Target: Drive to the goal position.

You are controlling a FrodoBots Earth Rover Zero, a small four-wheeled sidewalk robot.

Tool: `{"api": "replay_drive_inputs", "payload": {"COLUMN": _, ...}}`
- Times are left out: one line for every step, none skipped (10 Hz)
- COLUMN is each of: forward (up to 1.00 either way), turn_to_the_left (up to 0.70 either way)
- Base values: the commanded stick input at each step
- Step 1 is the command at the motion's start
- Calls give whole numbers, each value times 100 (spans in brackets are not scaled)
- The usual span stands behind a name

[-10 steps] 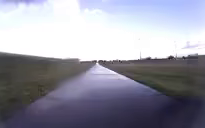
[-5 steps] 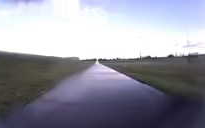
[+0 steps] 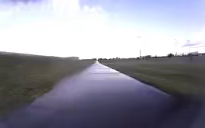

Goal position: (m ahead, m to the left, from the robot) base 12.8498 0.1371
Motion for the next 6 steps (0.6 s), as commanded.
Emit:
{"api": "replay_drive_inputs", "payload": {"forward": 45, "turn_to_the_left": 0}}
{"api": "replay_drive_inputs", "payload": {"forward": 45, "turn_to_the_left": 0}}
{"api": "replay_drive_inputs", "payload": {"forward": 45, "turn_to_the_left": 0}}
{"api": "replay_drive_inputs", "payload": {"forward": 45, "turn_to_the_left": 0}}
{"api": "replay_drive_inputs", "payload": {"forward": 45, "turn_to_the_left": 0}}
{"api": "replay_drive_inputs", "payload": {"forward": 45, "turn_to_the_left": 0}}
